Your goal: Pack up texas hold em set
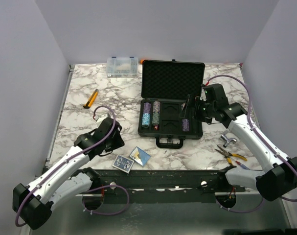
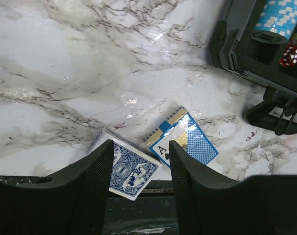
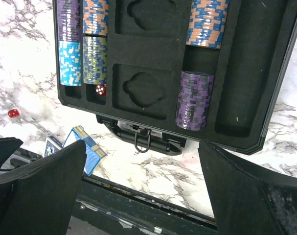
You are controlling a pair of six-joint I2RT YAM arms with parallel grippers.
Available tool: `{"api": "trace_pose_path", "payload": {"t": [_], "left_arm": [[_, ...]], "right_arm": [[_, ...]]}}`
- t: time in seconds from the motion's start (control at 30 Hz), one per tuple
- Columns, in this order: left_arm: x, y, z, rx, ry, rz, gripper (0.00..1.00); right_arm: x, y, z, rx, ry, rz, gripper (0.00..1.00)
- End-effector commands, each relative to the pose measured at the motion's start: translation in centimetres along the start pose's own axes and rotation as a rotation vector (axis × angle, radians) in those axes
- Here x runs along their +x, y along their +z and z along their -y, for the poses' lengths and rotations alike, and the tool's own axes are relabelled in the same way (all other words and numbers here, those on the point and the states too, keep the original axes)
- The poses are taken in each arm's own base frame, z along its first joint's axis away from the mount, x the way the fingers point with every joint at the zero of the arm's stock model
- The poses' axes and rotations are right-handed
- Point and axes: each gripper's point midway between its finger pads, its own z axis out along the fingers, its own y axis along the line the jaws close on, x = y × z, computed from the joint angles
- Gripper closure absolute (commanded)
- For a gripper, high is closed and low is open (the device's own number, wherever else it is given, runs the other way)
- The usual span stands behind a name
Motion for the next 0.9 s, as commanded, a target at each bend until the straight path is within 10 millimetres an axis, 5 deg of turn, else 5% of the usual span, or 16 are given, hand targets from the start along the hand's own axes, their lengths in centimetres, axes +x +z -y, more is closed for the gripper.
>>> {"api": "trace_pose_path", "payload": {"t": [0.0,0.53,0.87], "left_arm": [[0.2,-0.1,-2.6,-0.096,-0.077,0.010,0.50],[-0.1,-0.6,-6.7,-0.232,-0.281,0.036,0.18],[-0.4,-1.1,-8.9,-0.338,-0.449,0.059,0.15]], "right_arm": [[-0.1,0.6,-0.6,-0.032,-0.011,-0.007,0.00],[0.5,1.0,-0.2,-0.026,-0.022,-0.018,0.00],[0.9,1.2,0.3,-0.013,-0.015,-0.021,0.00]]}}
